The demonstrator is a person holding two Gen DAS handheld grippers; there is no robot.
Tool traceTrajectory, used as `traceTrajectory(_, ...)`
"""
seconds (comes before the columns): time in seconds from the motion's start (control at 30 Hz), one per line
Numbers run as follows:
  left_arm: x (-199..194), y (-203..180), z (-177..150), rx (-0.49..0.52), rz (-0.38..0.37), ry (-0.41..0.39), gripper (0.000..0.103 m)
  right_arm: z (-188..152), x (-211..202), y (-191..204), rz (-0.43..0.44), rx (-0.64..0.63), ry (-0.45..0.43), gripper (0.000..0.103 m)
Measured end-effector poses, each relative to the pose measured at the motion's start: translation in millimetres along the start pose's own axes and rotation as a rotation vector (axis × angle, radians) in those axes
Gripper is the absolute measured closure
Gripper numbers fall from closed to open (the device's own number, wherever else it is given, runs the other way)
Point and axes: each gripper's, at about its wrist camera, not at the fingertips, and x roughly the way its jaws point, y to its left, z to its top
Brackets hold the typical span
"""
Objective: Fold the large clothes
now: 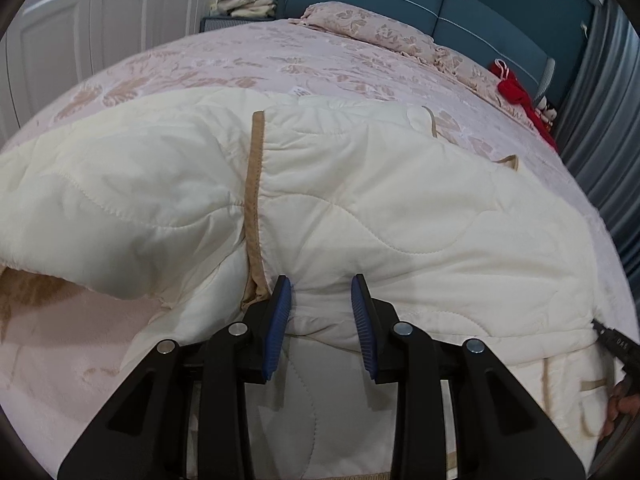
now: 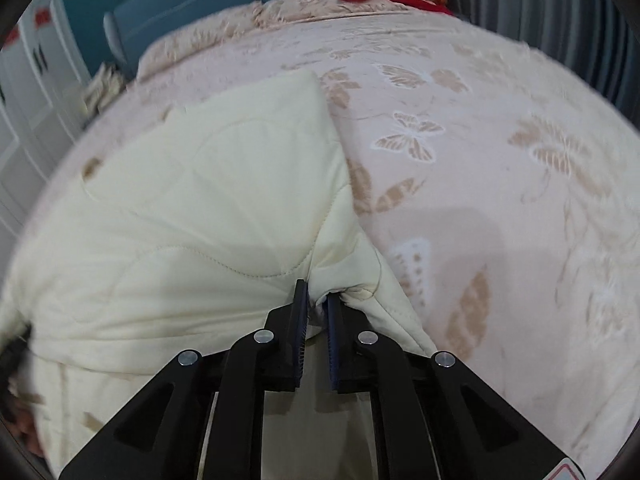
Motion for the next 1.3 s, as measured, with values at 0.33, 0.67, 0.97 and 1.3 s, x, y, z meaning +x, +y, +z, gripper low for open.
traceTrajectory(0.33, -38.1, 13.5, 0.4, -0.031, -0.035, 0.002, 0.069, -9.6, -52.2, -22.4, -0.001, 0.125, 0.065, 0.075)
traceTrajectory(0.67, -163.1, 200.3, -41.6, -0.535, -0.06, -0.111, 0.011, -37.2, -116.8, 100.7, 0.217, -0.059, 0.04, 0.074)
traceTrajectory(0.97, -177.6, 297.2, -45.4, -0.744, 0.042, -0.14, 0.01, -42.6, -111.4, 257.7, 0.343, -0.242, 0.065, 0.074)
traceTrajectory(1.3, -170.8, 346.7, -32.7, -0.886, 0.01, -0.171, 0.056, -55.5, -57.9, 317.5, 0.292, -0.321, 0.169, 0.079)
